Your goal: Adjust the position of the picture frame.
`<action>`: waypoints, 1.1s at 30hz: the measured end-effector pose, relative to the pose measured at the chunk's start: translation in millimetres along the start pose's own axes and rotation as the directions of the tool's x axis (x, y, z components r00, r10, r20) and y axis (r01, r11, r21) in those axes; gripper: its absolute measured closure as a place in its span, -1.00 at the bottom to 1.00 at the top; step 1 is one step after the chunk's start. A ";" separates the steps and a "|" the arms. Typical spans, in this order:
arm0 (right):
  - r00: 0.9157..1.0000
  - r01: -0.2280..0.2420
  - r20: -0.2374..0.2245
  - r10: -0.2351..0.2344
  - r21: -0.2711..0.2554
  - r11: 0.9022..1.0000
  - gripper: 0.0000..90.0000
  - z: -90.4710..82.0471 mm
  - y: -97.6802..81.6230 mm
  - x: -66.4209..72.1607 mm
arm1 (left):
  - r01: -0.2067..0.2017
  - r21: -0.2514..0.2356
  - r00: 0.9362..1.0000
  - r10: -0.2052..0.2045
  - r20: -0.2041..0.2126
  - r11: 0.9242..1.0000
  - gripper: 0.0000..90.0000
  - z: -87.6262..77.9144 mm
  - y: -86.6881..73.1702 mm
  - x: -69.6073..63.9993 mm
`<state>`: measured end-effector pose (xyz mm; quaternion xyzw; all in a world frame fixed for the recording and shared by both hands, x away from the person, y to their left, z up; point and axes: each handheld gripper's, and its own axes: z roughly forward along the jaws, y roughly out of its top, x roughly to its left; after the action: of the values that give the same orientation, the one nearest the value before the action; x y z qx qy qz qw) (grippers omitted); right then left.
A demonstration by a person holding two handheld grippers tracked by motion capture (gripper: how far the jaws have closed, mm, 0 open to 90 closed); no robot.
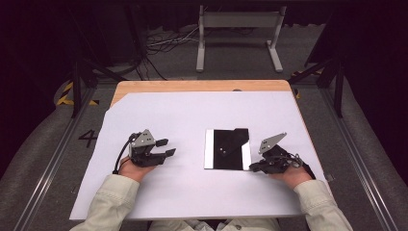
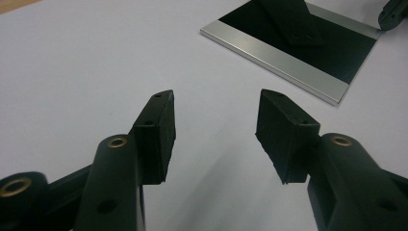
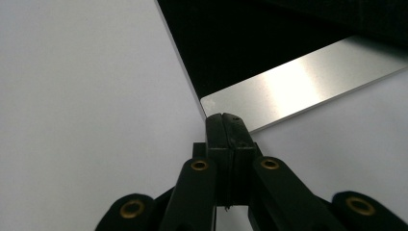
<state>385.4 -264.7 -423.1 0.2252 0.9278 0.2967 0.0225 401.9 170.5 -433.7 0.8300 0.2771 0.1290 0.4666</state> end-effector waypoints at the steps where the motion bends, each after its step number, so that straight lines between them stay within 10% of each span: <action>1: 1.000 0.000 -0.002 0.000 -0.001 1.000 1.00 0.9 1.0 0.9 | 0.000 0.005 1.000 0.000 0.001 1.000 0.09 0.2 0.1 -0.5; 17: 0.996 0.085 0.004 -0.085 -0.067 0.994 1.00 15.4 31.3 8.2 | 0.006 0.008 1.000 -0.006 -0.008 1.000 0.08 -0.5 -1.0 0.7; 26: 0.988 0.035 0.156 -0.010 -0.161 0.986 1.00 -4.9 46.7 -19.8 | 0.023 0.008 1.000 -0.023 -0.021 1.000 0.01 -2.0 -1.5 1.2; 33: 0.976 -0.062 0.192 0.104 -0.214 0.975 1.00 -9.8 49.5 -55.3 | 0.023 0.013 1.000 -0.023 -0.020 1.000 -0.03 -0.4 -2.3 1.5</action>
<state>453.3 -258.1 -392.3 0.2892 0.8746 0.3677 0.1272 402.2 172.6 -435.4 0.8283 0.2922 0.1303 0.4599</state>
